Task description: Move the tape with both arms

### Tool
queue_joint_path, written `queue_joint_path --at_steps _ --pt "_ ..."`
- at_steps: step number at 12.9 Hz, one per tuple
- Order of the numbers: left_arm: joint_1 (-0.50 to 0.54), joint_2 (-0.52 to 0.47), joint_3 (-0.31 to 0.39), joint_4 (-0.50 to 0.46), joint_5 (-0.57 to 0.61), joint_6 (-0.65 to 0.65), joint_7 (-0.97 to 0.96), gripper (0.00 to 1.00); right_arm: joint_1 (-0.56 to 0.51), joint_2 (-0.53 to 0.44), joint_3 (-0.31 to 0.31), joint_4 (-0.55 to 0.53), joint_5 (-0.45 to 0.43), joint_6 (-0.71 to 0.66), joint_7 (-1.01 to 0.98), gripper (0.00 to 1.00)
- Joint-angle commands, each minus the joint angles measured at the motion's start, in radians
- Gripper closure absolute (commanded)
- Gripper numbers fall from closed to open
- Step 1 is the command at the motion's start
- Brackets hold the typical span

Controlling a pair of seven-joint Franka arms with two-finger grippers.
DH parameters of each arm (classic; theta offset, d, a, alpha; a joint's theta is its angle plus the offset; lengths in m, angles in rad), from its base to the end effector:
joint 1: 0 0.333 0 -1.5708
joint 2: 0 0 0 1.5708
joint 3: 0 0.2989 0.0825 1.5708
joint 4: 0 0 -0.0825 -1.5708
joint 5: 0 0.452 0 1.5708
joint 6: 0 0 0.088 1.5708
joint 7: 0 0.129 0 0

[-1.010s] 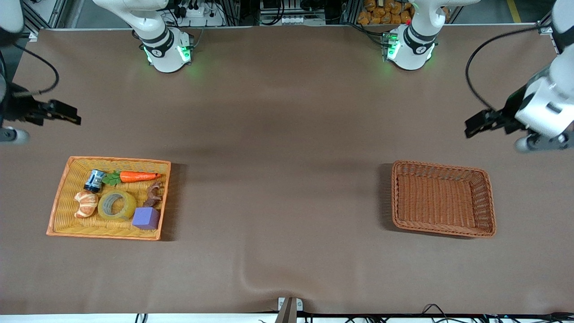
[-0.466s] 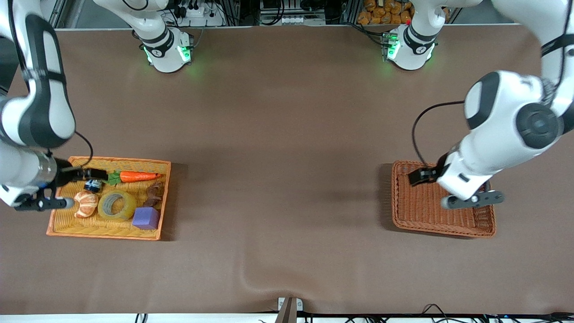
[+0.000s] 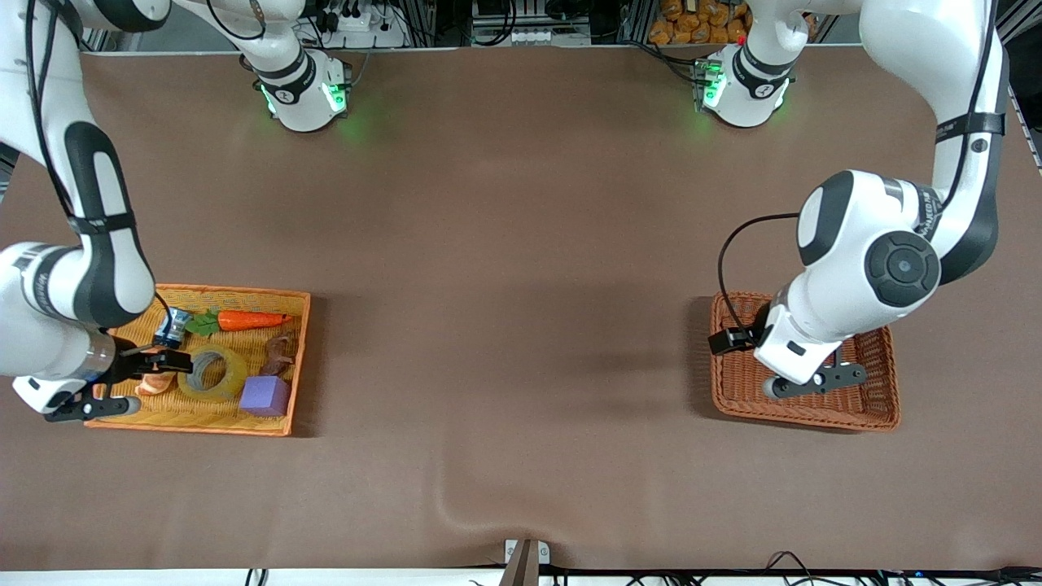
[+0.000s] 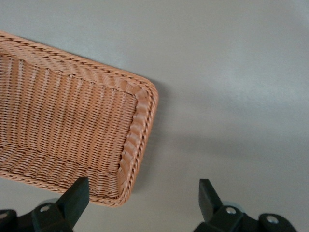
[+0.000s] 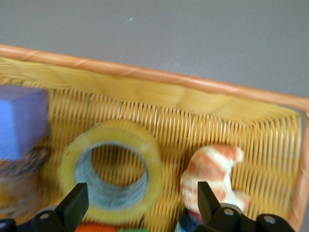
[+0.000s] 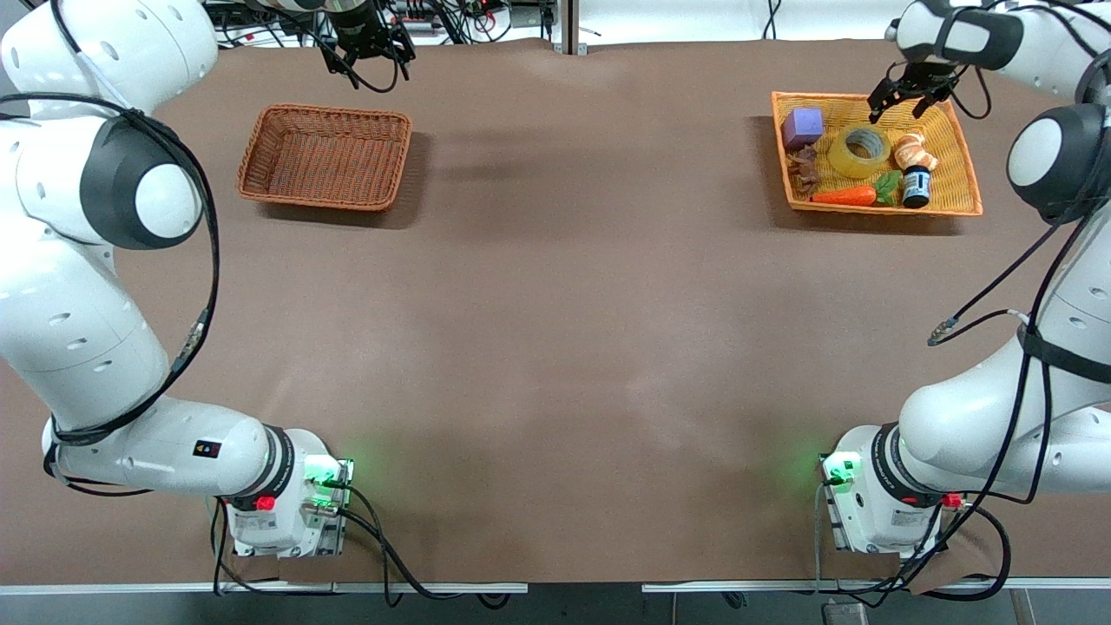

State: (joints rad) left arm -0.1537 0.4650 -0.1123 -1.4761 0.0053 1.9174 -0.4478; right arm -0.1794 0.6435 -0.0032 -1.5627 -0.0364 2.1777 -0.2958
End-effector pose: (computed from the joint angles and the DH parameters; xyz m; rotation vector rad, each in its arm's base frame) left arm 0.7203 -0.1859 0.3473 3.0916 0.2965 -0.0550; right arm 0.7297 -0.1366 0.1893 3.1101 0.2102 -0.0548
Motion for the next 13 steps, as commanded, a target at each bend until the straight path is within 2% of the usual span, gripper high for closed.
queue_joint_path --at_steps 1,6,7,8,9,13 --pt "-0.004 0.014 0.002 0.017 -0.002 0.002 -0.014 0.00 -0.011 0.041 0.012 0.024 -0.031 0.016 -0.005 0.00" --pt "0.006 -0.002 -0.004 0.007 -0.011 0.011 -0.009 0.00 -0.029 0.077 0.012 0.010 -0.028 0.008 -0.005 0.00" --pt "0.008 -0.003 -0.006 0.007 -0.011 0.011 -0.009 0.00 -0.028 0.079 0.012 0.006 -0.030 0.007 -0.014 0.21" --pt "0.006 -0.008 -0.007 0.007 -0.011 0.011 -0.011 0.00 -0.028 0.079 0.012 0.001 -0.030 0.005 -0.019 0.66" --pt "0.003 -0.018 -0.009 0.007 -0.011 0.008 -0.011 0.00 -0.026 0.077 0.012 -0.002 -0.028 0.005 -0.029 1.00" --pt "-0.003 -0.078 -0.020 0.008 -0.011 -0.043 -0.014 0.00 -0.029 0.071 0.014 0.006 -0.028 0.005 -0.031 1.00"
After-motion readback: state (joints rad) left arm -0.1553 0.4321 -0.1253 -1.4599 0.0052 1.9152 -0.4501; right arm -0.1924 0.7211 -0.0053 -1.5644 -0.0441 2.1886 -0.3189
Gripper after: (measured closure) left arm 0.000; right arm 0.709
